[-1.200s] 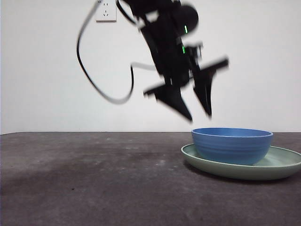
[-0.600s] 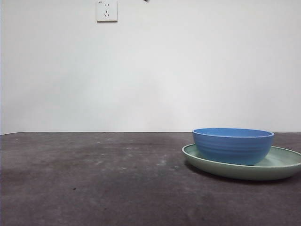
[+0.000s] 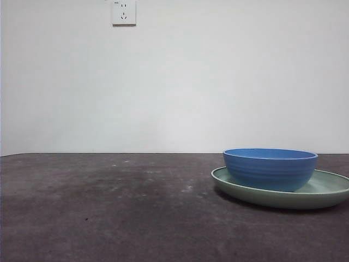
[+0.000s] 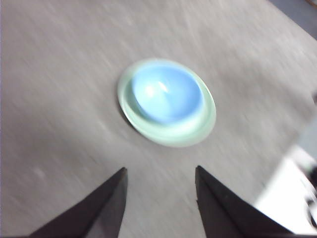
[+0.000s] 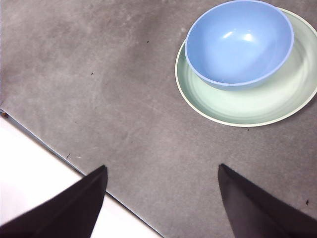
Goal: Pick up the blue bowl, put it on the green plate, put it on desk
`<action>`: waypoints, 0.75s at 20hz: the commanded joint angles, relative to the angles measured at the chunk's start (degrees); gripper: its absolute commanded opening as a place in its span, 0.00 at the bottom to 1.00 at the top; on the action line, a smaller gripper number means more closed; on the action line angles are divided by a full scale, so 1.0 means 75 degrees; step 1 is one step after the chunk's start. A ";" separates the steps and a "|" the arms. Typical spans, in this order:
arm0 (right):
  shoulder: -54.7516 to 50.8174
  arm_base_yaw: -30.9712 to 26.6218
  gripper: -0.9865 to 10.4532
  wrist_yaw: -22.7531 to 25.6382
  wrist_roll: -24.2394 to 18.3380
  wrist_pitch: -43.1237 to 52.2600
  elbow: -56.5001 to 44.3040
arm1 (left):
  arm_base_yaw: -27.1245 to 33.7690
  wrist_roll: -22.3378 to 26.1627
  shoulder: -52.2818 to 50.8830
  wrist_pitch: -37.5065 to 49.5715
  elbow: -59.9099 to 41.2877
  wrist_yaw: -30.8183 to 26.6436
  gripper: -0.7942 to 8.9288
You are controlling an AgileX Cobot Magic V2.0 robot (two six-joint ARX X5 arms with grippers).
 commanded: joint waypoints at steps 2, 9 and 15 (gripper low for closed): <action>0.0017 0.0026 0.40 0.0015 0.0079 0.0076 0.0149 | -0.0038 0.0114 -0.0475 0.0242 -0.1020 0.0976 0.31; 0.0017 0.0026 0.40 0.0015 0.0082 0.0073 0.0149 | -0.0067 0.0256 -0.0778 0.0105 -0.1746 0.1886 0.31; 0.0017 0.0026 0.40 0.0015 0.0085 0.0070 0.0149 | -0.0067 0.0254 -0.0778 0.0125 -0.1746 0.1886 0.31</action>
